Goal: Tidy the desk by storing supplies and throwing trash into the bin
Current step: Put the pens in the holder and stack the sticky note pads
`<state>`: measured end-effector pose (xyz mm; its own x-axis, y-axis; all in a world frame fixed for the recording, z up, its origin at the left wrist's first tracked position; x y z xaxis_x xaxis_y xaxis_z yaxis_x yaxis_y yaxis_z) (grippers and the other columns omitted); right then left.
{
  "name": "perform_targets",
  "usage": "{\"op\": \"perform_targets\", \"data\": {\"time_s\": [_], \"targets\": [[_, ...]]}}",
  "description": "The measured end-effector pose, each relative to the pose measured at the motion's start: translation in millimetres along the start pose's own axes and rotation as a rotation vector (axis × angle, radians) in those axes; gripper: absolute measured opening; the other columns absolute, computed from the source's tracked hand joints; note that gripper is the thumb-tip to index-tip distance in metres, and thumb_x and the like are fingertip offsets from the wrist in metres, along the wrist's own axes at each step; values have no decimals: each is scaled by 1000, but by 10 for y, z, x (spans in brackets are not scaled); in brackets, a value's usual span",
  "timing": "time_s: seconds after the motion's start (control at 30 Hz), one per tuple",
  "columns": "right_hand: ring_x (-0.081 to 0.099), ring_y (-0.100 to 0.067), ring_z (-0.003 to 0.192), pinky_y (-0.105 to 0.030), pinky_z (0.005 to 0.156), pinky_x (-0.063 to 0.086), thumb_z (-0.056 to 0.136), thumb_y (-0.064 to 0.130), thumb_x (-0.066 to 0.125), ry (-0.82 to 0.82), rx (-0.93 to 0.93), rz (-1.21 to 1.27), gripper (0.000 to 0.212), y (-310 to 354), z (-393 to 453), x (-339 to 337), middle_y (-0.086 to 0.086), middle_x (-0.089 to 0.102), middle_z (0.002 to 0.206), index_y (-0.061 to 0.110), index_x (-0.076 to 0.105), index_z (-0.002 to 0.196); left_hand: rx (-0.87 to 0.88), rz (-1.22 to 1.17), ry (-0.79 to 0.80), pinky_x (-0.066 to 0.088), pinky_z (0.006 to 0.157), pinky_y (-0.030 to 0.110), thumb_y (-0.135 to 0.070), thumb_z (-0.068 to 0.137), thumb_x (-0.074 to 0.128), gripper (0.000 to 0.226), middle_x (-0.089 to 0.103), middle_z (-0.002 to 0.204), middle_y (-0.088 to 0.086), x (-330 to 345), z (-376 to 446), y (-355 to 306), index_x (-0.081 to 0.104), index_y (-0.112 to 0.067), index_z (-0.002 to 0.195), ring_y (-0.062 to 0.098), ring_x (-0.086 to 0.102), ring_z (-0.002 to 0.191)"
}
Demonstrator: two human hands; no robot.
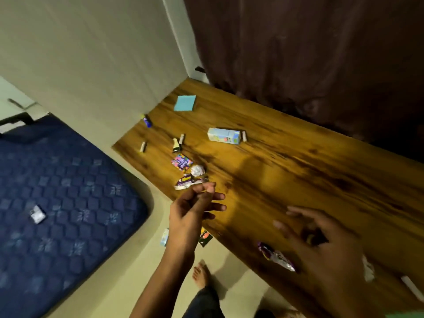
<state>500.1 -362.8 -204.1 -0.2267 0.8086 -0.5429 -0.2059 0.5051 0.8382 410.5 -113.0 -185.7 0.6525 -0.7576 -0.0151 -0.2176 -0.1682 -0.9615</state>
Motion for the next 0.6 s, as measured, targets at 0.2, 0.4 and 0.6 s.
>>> {"op": "perform_targets", "data": {"time_s": [0.2, 0.4, 0.6], "targets": [[64, 1, 85, -16, 63, 46, 68, 54, 83, -18, -76, 18, 36, 766, 343, 934, 25, 70, 91, 37, 75, 98, 40, -31, -42, 54, 67, 28, -16, 102, 56, 22, 78, 98, 15, -1015, 532, -168, 71, -7, 115, 32, 74, 83], [67, -3, 79, -15, 62, 51, 69, 35, 88, -92, -63, 106, 30, 1289, 631, 1784, 18, 74, 90, 26, 77, 96, 37, -12, -28, 51, 76, 41, -24, 99, 59, 24, 79, 98, 11, -1874, 1208, -311, 72, -11, 115, 34, 74, 90], [68, -2, 74, -9, 60, 49, 72, 21, 88, -100, 24, 190, 25, 1538, 798, 2305, 21, 75, 86, 25, 77, 95, 56, 22, 81, 57, 75, 31, -34, 89, 62, 35, 79, 98, 10, -2157, 1789, -442, 71, -10, 113, 25, 75, 92]]}}
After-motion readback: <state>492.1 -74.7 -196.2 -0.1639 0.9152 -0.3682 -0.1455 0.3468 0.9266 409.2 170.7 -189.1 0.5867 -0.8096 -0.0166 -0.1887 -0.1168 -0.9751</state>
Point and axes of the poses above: each hand's wrist, its own z-axis towards the middle knuckle, its own x-axis out of the palm, y = z × x, the point moved 6 cm from there along z, towards the middle knuckle
